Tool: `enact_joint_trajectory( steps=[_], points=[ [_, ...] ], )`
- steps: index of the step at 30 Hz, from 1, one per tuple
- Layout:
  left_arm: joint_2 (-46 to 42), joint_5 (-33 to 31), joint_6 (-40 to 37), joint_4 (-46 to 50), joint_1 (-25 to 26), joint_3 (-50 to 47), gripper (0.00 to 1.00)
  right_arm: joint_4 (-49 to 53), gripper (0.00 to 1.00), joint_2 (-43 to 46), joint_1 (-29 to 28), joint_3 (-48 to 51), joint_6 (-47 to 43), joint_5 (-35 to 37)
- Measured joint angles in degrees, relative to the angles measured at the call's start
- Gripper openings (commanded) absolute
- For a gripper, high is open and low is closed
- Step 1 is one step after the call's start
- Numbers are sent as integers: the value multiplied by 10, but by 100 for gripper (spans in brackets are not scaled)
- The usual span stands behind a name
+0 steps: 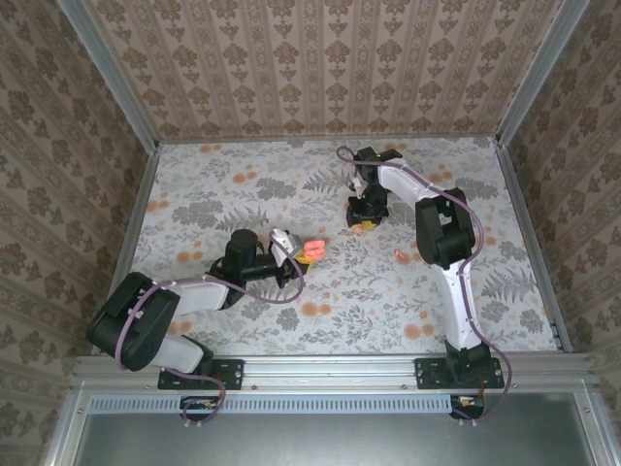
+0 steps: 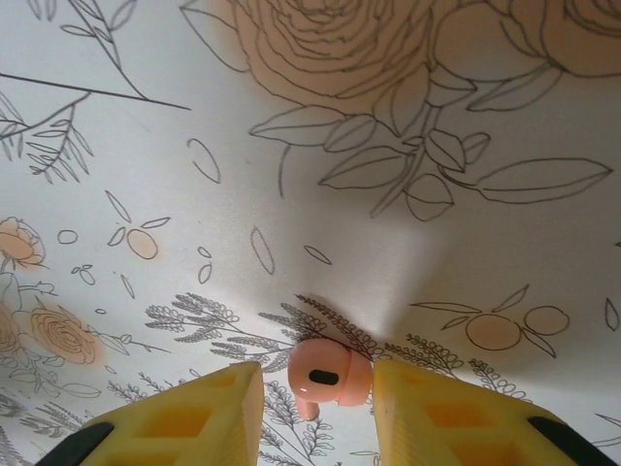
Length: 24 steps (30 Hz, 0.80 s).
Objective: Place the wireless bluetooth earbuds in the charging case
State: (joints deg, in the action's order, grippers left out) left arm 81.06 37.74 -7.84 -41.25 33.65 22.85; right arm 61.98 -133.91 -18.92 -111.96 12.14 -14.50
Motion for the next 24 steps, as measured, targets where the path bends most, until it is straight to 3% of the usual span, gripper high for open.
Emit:
enact_joint_trajectory(
  steps=[13, 24],
  points=[
    [0, 2, 2, 0, -4, 0, 13, 38, 35, -31, -18, -42, 3, 45],
    [0, 5, 2, 0, -4, 0, 12, 43, 21, -34, -24, -48, 16, 64]
  ],
)
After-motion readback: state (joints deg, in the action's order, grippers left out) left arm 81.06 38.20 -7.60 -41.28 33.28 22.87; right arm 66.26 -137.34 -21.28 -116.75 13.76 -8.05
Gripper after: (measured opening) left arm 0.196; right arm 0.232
